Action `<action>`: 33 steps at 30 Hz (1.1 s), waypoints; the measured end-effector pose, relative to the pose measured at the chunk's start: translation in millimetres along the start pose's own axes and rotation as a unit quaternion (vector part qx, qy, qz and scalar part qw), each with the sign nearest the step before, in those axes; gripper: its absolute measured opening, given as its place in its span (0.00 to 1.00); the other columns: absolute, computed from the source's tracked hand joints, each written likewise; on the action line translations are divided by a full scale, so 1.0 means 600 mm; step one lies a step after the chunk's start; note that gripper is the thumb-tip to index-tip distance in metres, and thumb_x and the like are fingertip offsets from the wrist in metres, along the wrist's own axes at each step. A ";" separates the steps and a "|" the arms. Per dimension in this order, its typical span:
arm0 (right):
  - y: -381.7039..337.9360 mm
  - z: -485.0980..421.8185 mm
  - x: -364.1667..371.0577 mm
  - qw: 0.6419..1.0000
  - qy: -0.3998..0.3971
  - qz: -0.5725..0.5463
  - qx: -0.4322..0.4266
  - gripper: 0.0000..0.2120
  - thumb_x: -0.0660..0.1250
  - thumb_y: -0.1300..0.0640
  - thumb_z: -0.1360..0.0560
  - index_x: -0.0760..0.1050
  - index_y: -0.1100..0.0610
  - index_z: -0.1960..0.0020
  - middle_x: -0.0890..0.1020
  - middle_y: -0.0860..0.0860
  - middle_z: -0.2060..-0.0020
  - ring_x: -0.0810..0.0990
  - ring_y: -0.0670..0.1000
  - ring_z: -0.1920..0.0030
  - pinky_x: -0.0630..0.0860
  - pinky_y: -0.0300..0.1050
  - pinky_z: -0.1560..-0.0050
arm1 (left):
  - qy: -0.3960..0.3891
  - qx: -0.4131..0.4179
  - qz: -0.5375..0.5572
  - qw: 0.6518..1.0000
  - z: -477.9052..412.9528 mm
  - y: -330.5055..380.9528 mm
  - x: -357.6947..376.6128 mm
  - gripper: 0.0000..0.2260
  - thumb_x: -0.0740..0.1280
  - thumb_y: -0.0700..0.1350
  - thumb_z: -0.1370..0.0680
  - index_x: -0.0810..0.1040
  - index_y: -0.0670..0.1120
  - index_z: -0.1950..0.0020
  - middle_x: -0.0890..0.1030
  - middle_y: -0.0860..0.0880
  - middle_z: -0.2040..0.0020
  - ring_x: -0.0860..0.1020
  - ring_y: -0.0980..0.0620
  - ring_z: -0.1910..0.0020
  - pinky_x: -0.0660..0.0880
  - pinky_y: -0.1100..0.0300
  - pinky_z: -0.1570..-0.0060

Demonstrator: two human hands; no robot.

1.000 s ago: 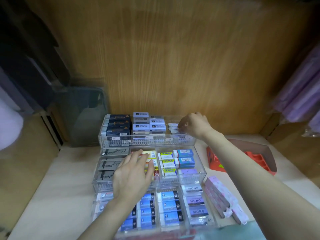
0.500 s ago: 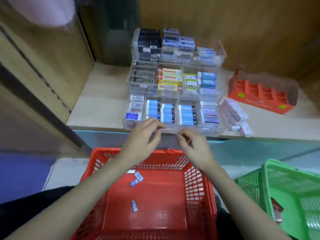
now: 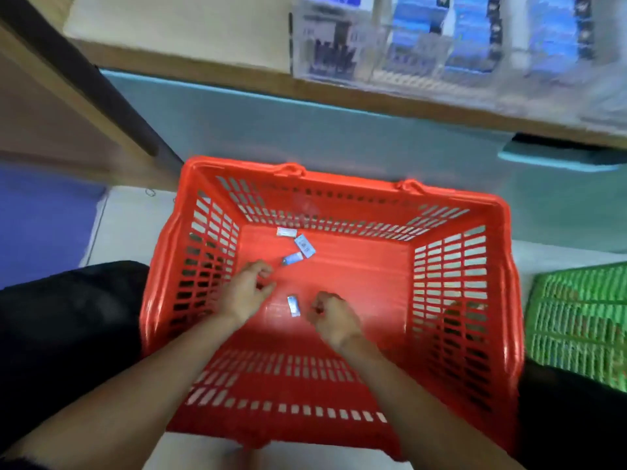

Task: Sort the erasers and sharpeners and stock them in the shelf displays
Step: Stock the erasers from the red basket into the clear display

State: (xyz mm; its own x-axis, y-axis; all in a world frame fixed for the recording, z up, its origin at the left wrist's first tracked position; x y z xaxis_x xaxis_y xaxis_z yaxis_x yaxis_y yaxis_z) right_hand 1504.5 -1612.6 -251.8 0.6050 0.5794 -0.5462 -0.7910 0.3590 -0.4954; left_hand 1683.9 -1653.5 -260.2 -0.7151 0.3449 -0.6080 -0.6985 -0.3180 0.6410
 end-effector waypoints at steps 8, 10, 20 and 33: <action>-0.012 -0.061 0.090 0.985 0.135 0.106 0.032 0.21 0.63 0.46 0.30 0.73 0.58 0.44 0.77 0.58 0.49 0.78 0.60 0.49 0.77 0.49 0.60 | 0.009 -0.042 0.028 0.999 -0.071 -0.010 0.050 0.16 0.74 0.41 0.30 0.77 0.43 0.44 0.77 0.45 0.45 0.79 0.45 0.53 0.75 0.53 0.48; -0.008 -0.074 0.086 0.987 0.116 0.109 0.016 0.17 0.69 0.46 0.35 0.74 0.56 0.52 0.79 0.55 0.57 0.81 0.56 0.58 0.76 0.42 0.69 | 0.021 -0.036 0.014 0.999 -0.083 0.001 0.057 0.18 0.75 0.43 0.31 0.77 0.44 0.42 0.75 0.45 0.43 0.79 0.46 0.52 0.75 0.53 0.48; -0.004 -0.143 -0.014 0.973 0.217 -0.071 -0.020 0.07 0.66 0.61 0.26 0.75 0.61 0.48 0.76 0.58 0.51 0.73 0.59 0.49 0.66 0.47 0.49 | 0.060 0.013 -0.082 0.995 -0.110 0.001 0.037 0.08 0.71 0.46 0.27 0.79 0.44 0.50 0.73 0.46 0.49 0.76 0.46 0.52 0.71 0.55 0.50; -0.029 -0.192 -0.027 0.978 0.202 0.047 -0.032 0.13 0.64 0.58 0.24 0.76 0.58 0.41 0.74 0.58 0.43 0.71 0.60 0.43 0.71 0.50 0.46 | 0.076 0.029 -0.124 0.989 -0.152 0.014 0.042 0.15 0.66 0.42 0.24 0.73 0.41 0.37 0.74 0.42 0.40 0.72 0.43 0.40 0.67 0.53 0.41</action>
State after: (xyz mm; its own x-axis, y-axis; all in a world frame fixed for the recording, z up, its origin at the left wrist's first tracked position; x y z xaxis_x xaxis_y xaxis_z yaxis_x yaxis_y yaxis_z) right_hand 1519.1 -1712.8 -312.3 0.5272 0.2663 -0.8069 -0.8451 0.2635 -0.4652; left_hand 1657.7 -1728.2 -313.1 -0.5211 0.2680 -0.8103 -0.8532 -0.1873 0.4868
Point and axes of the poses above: each hand's wrist, its own z-axis away from the middle knuckle, its own x-axis out of the palm, y = z × x, the point moved 3 cm from there along -z, towards the middle knuckle
